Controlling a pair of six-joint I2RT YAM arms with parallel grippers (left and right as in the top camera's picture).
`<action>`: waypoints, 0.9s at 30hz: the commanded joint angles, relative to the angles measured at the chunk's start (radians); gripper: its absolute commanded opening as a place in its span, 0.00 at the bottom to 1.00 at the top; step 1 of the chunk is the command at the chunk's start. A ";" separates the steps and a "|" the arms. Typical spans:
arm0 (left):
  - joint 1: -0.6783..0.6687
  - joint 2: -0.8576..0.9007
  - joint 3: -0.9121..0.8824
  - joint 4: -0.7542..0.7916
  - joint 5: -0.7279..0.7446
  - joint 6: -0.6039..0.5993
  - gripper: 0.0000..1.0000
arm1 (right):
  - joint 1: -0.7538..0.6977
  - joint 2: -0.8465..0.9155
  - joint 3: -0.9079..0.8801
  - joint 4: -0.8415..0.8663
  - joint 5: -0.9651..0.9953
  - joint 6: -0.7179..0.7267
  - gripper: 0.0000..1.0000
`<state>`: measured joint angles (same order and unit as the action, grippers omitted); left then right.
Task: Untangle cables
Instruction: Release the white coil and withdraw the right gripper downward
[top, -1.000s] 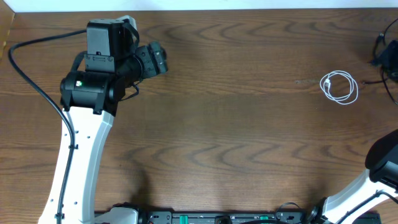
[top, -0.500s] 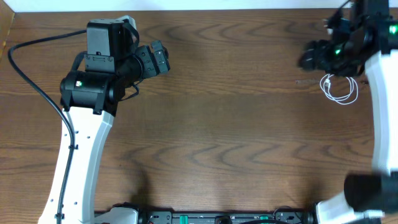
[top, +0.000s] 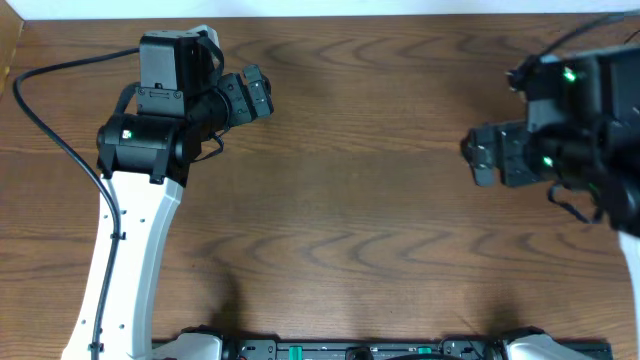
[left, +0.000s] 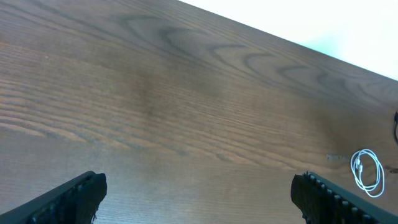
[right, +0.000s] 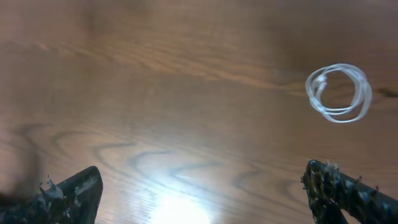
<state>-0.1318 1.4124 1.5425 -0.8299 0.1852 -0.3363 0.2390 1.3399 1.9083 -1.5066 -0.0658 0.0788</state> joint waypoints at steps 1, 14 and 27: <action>0.003 0.007 0.011 0.000 0.007 0.003 1.00 | -0.009 -0.085 0.003 -0.004 0.069 0.031 0.99; 0.003 0.007 0.011 0.000 0.007 0.003 1.00 | -0.010 -0.404 -0.249 -0.029 0.280 0.209 0.99; 0.003 0.007 0.011 0.000 0.007 0.003 1.00 | -0.197 -0.963 -1.203 0.964 0.094 0.016 0.99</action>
<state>-0.1318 1.4124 1.5425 -0.8307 0.1864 -0.3363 0.0731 0.4587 0.8265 -0.6411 0.1257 0.1696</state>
